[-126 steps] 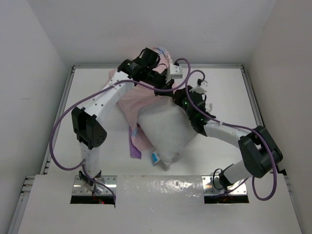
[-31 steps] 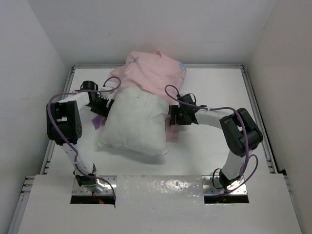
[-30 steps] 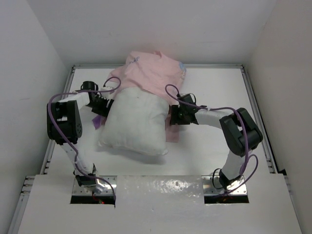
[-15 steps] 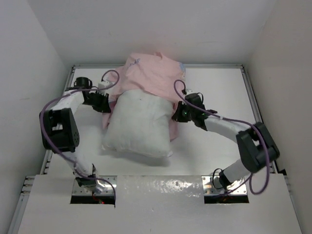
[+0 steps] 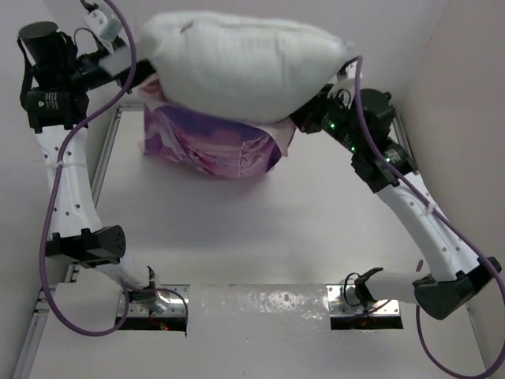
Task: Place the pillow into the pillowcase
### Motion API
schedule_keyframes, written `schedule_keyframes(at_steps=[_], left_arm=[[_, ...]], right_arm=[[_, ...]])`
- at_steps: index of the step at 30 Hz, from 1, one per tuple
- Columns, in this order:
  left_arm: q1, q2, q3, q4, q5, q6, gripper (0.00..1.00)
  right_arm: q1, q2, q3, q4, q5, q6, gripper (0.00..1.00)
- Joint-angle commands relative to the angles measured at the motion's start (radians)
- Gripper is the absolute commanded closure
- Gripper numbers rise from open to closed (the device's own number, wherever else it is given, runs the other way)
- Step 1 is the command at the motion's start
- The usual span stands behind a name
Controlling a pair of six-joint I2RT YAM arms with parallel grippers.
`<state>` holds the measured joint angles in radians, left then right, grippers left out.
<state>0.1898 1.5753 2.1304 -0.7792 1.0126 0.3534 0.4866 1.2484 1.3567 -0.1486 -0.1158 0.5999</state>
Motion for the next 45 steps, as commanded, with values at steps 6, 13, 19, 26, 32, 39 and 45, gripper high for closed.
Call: schedule_keyframes(at_steps=[6,13,19,26,32,39,45], left_arm=[[0.01,0.012,0.132,0.569,0.017,-0.586,1.0],[0.007,0.06,0.266,0.676,-0.094,-0.709,1.0],[-0.033,0.111,0.348,0.55,-0.221,-0.551,1.0],[-0.179,-0.13,-0.101,0.376,-0.428,-0.191,1.0],[-0.179,-0.051,0.349,0.289,-0.474,-0.175,1.0],[-0.227,0.023,0.426,0.229,-0.592,-0.222,1.0],[-0.227,-0.321,-0.27,0.488,-0.56,-0.203,1.0]], right_arm=[[-0.003,-0.004,0.314,-0.097,0.065,-0.106,1.0],[-0.002,0.109,0.734,-0.326,0.104,-0.114,1.0],[0.001,0.016,0.558,-0.309,0.232,-0.112,1.0],[0.0,-0.179,0.323,-0.29,0.301,-0.028,1.0],[0.0,0.334,1.432,-0.734,0.234,-0.055,1.0],[0.001,0.009,0.493,-0.319,0.225,-0.012,1.0],[0.001,0.123,0.814,-0.518,0.183,-0.06,1.0]])
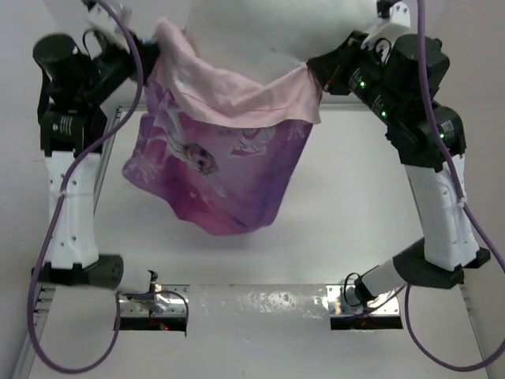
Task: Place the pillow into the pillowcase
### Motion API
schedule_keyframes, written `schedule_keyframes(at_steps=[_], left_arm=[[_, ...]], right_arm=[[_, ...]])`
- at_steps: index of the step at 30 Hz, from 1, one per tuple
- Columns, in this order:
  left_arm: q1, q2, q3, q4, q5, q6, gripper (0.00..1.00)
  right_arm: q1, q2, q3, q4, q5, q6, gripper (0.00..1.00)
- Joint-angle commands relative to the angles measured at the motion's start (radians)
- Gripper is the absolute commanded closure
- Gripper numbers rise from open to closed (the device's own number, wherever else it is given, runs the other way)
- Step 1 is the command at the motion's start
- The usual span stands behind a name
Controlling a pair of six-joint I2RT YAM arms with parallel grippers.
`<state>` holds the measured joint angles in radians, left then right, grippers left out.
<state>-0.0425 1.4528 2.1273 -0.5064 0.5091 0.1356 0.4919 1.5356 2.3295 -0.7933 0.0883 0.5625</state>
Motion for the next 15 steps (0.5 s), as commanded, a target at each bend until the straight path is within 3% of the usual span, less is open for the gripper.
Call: schedule_keyframes(at_steps=[1,2,3,4,5,6,7,8,9,10,11,12,13,14,15], left_arm=[[0.006,-0.184,-0.25,0.207,-0.084,0.019,1.0],[0.009,-0.133,0.011,0.087,-0.102,0.035,1.0],[0.007,0.006,0.202,0.021,-0.136,0.076,1.0],[0.007,0.065,0.362,-0.021,-0.148,0.094,1.0],[0.007,0.101,0.525,-0.056,-0.143,0.131,1.0],[0.007,0.071,0.485,-0.052,-0.135,0.127,1.0],[0.007,0.014,0.204,-0.028,-0.127,0.107,1.0],[0.007,-0.126,0.03,0.088,-0.086,0.079,1.0],[0.007,-0.176,-0.125,0.167,-0.08,0.069,1.0],[0.007,-0.187,-0.173,0.204,-0.101,0.055,1.0],[0.007,-0.11,-0.074,0.165,-0.157,0.045,1.0],[0.009,-0.035,0.092,0.105,-0.179,0.056,1.0],[0.009,0.037,0.44,0.054,-0.201,0.067,1.0],[0.01,0.129,0.548,0.01,-0.22,0.087,1.0],[0.009,0.123,0.581,0.008,-0.212,0.09,1.0]], right_arm=[[-0.004,-0.223,-0.444,0.263,-0.025,-0.009,1.0],[-0.006,-0.248,-0.461,0.414,-0.027,0.0,1.0],[-0.006,-0.232,-0.384,0.384,-0.013,-0.01,1.0],[-0.006,-0.11,-0.067,0.318,0.005,-0.033,1.0],[-0.004,-0.047,0.091,0.192,0.011,-0.07,1.0],[-0.004,-0.008,0.205,0.142,0.021,-0.084,1.0],[-0.004,-0.026,0.15,0.109,0.03,-0.088,1.0],[-0.004,-0.084,0.004,0.153,0.045,-0.102,1.0],[-0.004,-0.159,-0.381,0.258,0.053,-0.099,1.0],[-0.004,-0.274,-0.494,0.367,0.062,-0.089,1.0],[-0.006,-0.278,-0.505,0.444,0.077,-0.095,1.0],[-0.004,-0.243,-0.422,0.396,0.09,-0.117,1.0],[-0.004,-0.179,-0.081,0.329,0.097,-0.137,1.0],[-0.006,-0.041,0.102,0.213,0.094,-0.165,1.0],[-0.006,-0.005,0.272,0.175,0.096,-0.167,1.0]])
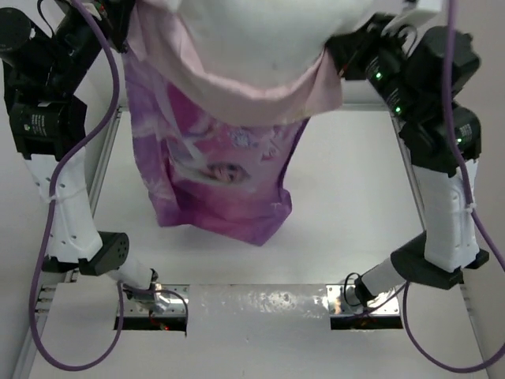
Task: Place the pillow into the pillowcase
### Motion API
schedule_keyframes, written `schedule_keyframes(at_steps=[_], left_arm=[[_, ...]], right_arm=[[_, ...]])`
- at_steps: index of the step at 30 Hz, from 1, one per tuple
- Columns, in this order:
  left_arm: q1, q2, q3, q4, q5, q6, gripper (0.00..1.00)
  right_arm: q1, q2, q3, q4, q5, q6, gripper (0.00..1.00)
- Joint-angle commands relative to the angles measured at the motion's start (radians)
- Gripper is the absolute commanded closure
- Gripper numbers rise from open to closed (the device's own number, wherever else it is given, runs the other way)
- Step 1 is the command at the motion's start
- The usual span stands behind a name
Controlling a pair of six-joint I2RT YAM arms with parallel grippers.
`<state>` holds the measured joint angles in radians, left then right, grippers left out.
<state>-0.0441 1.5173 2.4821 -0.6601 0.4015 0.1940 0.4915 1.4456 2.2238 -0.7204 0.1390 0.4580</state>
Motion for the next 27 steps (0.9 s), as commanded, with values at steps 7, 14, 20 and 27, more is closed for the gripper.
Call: schedule_keyframes(at_steps=[7,14,20,27], left_arm=[[0.013,-0.035,-0.115,0.227,-0.071,-0.058,1.0],[0.016,-0.269,-0.561,0.417,-0.013,-0.11,1.0],[0.026,-0.076,0.001,0.152,0.023,-0.044,1.0],[0.027,-0.177,-0.261,0.212,0.014,-0.055,1.0]], right_arm=[[-0.004,-0.216,-0.253,0.299,0.096,-0.03,1.0],[-0.005,-0.321,-0.507,0.4,0.097,-0.013,1.0],[-0.005,-0.094,0.082,0.142,0.053,-0.05,1.0],[-0.004,-0.272,-0.327,0.339,0.074,-0.011,1.0]])
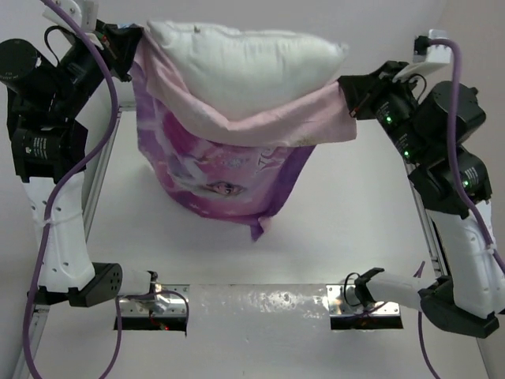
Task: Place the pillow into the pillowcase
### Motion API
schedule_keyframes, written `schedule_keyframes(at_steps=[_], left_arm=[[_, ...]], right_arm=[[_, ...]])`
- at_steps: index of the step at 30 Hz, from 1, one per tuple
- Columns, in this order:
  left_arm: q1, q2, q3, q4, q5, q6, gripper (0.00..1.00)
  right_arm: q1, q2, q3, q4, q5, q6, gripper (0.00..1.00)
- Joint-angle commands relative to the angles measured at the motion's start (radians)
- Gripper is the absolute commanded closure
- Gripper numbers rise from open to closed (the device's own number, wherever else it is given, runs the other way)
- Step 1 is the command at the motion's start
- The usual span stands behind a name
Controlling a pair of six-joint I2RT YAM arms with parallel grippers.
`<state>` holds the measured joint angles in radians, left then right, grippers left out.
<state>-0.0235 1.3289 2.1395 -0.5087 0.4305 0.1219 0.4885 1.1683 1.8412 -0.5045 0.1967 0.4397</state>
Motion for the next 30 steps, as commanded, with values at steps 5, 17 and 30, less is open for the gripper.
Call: schedule_keyframes(at_steps=[5,17,30], left_arm=[[0.005,-0.011,0.033,0.082,-0.023,0.021,1.0],[0.007,-0.004,-0.016,0.241,-0.023,0.093,1.0],[0.023,-0.037,0.046,0.297,0.022,-0.015,1.0]], right_arm=[[-0.002,0.042,0.083,0.08,0.003,0.004,1.0],[-0.002,0.094,0.222,0.254,0.024,-0.064,1.0],[-0.002,0.097,0.202,0.122,-0.013,-0.007,1.0]])
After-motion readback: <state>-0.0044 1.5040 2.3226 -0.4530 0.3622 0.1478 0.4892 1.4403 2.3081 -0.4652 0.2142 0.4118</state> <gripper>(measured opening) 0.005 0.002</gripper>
